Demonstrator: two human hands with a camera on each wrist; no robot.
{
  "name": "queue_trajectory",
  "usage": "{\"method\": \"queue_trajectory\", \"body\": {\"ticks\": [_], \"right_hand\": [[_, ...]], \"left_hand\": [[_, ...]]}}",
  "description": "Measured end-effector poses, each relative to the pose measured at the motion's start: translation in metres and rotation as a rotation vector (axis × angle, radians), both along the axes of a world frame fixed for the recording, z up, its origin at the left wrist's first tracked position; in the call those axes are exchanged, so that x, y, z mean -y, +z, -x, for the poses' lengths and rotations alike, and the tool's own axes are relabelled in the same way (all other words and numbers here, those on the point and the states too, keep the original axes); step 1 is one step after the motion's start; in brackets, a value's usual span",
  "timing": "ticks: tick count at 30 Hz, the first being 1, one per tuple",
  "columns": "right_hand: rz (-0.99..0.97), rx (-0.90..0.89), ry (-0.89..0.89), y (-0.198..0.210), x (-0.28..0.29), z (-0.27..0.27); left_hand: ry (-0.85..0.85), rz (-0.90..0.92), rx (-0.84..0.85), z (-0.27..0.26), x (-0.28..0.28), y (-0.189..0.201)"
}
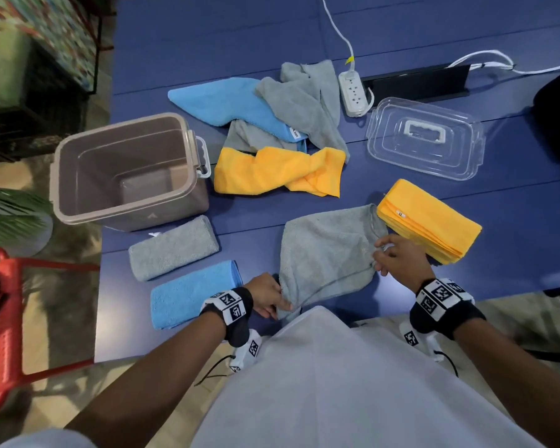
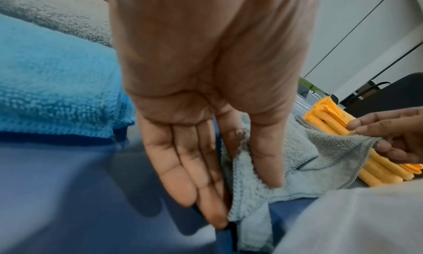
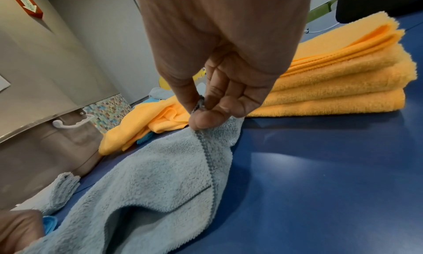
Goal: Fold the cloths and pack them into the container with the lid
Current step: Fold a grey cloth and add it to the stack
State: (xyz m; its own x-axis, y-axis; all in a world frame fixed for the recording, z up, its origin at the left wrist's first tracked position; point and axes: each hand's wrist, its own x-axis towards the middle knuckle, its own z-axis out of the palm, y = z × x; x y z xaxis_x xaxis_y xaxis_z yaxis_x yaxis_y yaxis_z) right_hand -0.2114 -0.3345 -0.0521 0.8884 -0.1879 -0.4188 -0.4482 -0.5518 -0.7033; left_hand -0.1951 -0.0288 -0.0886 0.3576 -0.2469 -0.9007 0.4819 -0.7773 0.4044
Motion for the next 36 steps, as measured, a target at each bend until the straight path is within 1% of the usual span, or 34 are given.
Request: {"method": "queue_trajectory", "body": {"ticks": [6,8,12,16,19,22,24,26,30,34,36], "right_hand": [[-0.013,-0.018,0.023,-0.002,0.002,-0.007],[0.000,-0.020,0.048,-0.002,0.001,-0.010],[-0.050,-0.032,0.033,-0.004,-0.005,-0.016],[-0.137,-0.053,0.013,-0.001,-0.011,-0.021],[-0.117,-0.052,0.032,-0.001,-0.008,-0.026],[-0.125,-0.051,0.027,-0.001,-0.003,-0.030],[-0.133,-0.051,0.028,-0.001,-0.002,-0.031],[-0.129,-0.043,0.032,-0.003,-0.003,-0.031],[-0.110,-0.038,0.066,-0.011,-0.002,-0.027],[-0.117,-0.062,0.118,-0.021,0.002,-0.020],[-0.107,-0.065,0.137,-0.023,0.004,-0.017]], "left_hand": [[0.148,0.000,0.024,0.004,-0.004,0.002],[0.184,0.024,0.003,0.006,-0.005,0.004],[0.162,0.033,-0.039,0.014,0.002,0.008],[0.187,-0.001,0.013,0.013,0.003,0.007],[0.275,-0.022,0.067,0.001,-0.007,0.010],[0.332,0.011,0.085,-0.008,-0.017,0.019],[0.277,0.023,0.075,-0.006,-0.018,0.025],[0.164,-0.016,0.082,0.005,-0.012,0.027],[-0.013,-0.138,0.190,0.035,0.013,0.017],[-0.077,-0.251,0.330,0.049,0.030,0.009],[-0.076,-0.296,0.392,0.052,0.034,0.005]]}}
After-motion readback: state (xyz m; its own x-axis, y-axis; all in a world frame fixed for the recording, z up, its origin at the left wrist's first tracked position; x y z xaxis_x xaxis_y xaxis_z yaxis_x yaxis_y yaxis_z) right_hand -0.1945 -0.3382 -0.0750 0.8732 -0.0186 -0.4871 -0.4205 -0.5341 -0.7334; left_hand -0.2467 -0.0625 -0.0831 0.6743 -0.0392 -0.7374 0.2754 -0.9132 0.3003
